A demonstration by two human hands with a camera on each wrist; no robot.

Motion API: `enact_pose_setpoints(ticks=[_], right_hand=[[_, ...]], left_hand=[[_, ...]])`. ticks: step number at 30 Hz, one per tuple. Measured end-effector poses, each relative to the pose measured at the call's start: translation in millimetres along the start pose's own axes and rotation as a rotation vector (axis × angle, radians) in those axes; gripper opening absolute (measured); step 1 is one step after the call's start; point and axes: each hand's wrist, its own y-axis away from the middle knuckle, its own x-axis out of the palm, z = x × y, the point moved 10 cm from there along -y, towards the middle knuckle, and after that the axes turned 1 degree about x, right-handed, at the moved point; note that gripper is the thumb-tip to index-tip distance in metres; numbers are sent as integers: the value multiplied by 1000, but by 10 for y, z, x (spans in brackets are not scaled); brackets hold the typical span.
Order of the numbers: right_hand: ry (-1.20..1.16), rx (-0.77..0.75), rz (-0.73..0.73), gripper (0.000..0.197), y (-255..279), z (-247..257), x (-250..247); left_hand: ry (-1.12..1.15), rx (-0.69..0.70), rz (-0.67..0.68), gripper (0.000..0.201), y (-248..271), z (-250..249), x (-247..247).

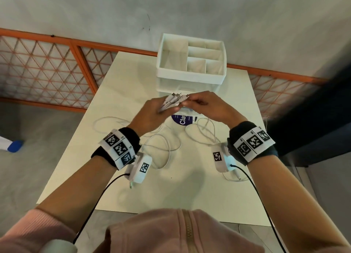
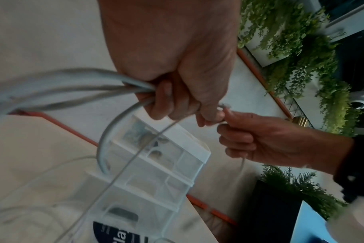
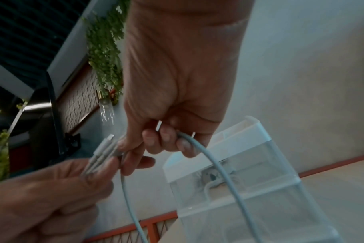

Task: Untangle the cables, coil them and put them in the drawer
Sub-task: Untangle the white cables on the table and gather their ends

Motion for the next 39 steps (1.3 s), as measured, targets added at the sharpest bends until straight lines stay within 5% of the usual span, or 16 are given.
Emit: enact_pose_setpoints(ticks=[7,9,12,14,19,23,26,33,39], right_hand=[[-226,130,54,19,114,-441,157],[-214,246,118,11,246,-828,283],[4,468,240,26,504,-1486,509],[108,562,156,32,634,-1845,513],[358,543,163,51,728,-2221,904],[343,624,67,44,775,-2379,1019],[218,554,-48,31,670,-2240,837],[-104,266,-496,22,260,-1195,-224],[-418,47,-320,16,-63,-271,-418]], left_hand=[[-194,-4,-45,26,23,92,-74],[-275,-69,91,23,53,176,-1],[-429,-146,406,30,206,345,321],[-526,-192,546,33,329,487,541],[-550,-283,782,24,583,733,926],[-546,-305,889,25,648,764,978],[-485,-300,795,32,527,753,903],[-229,-129,284,24,2,336,556],[37,22,29,20,-178,-31,327]])
